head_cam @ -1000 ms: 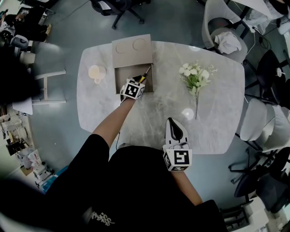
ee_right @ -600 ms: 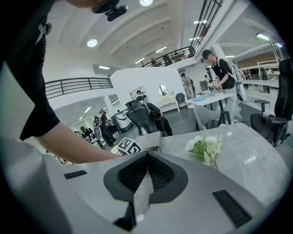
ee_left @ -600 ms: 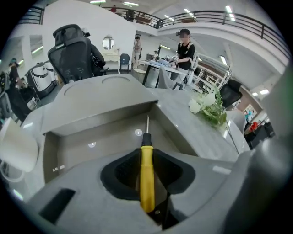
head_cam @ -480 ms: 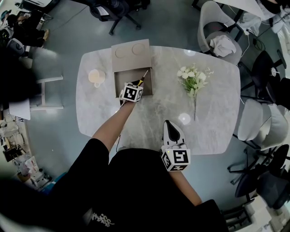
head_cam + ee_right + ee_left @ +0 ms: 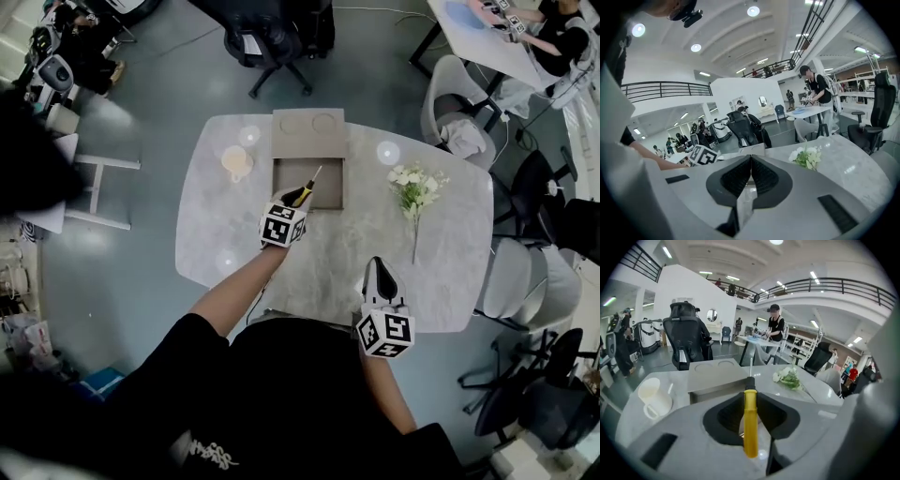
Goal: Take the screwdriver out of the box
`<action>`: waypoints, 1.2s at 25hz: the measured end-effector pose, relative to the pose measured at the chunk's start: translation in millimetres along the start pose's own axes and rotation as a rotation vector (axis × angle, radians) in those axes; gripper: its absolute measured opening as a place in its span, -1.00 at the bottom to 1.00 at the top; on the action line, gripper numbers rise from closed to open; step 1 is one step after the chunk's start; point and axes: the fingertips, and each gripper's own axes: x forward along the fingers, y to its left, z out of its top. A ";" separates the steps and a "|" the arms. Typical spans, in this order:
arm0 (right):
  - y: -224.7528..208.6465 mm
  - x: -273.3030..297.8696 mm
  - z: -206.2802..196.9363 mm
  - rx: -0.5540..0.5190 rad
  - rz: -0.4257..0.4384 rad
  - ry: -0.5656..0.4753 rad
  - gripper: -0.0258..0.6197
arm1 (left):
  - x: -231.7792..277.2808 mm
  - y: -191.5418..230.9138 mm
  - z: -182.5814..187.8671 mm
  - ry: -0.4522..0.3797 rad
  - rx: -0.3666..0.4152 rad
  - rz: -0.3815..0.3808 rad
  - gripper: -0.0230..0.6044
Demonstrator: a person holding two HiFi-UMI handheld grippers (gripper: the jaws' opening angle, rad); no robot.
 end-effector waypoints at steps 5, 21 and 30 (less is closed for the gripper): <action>34.3 -18.1 -2.5 -0.063 -0.005 -0.029 -0.88 | -87.0 -14.4 8.1 -0.132 -0.019 -0.035 -0.63; 189.2 -68.4 -1.1 -0.303 0.086 -0.103 -0.88 | -339.3 -8.5 -9.3 -0.437 -0.064 0.038 -0.63; 227.4 -74.9 -23.2 -0.342 0.104 -0.099 -0.88 | -382.6 8.1 -34.8 -0.475 -0.045 0.107 -0.63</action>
